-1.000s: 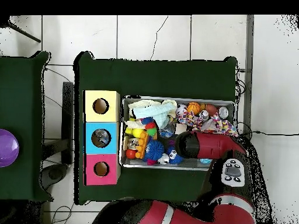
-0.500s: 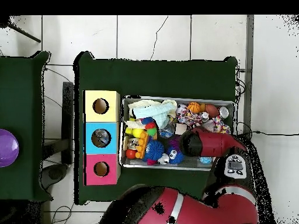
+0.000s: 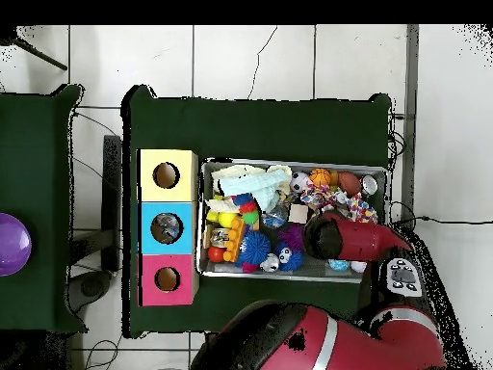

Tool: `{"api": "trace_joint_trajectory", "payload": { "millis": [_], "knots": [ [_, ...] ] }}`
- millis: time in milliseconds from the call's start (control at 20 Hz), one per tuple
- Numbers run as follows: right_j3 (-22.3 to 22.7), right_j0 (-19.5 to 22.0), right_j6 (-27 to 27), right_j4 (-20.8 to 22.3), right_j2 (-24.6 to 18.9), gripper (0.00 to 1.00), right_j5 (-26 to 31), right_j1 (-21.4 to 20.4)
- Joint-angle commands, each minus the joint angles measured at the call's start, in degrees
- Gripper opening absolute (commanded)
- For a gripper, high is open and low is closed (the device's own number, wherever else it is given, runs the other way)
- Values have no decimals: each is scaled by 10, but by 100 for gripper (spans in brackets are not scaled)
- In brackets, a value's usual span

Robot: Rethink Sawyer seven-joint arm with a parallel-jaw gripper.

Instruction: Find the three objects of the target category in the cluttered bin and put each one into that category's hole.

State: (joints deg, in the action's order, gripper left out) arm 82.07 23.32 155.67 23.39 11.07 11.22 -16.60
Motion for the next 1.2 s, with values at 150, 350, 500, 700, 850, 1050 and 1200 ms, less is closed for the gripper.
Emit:
{"api": "trace_joint_trajectory", "payload": {
  "millis": [150, 350, 500, 700, 850, 1050, 1200],
  "knots": [
    [22, -10, -16, -8, -74, 0, 36, 16],
    [72, -12, -19, -39, -96, 0, 98, -60],
    [90, -3, -23, -53, -120, 0, 117, -92],
    [96, 2, -36, -57, -139, 0, 131, -113],
    [96, -14, -26, -59, -130, 0, 142, -125],
    [105, -29, 0, -72, -127, 0, 142, -131],
    [117, -21, 8, -88, -146, 0, 131, -131]
  ]
}}
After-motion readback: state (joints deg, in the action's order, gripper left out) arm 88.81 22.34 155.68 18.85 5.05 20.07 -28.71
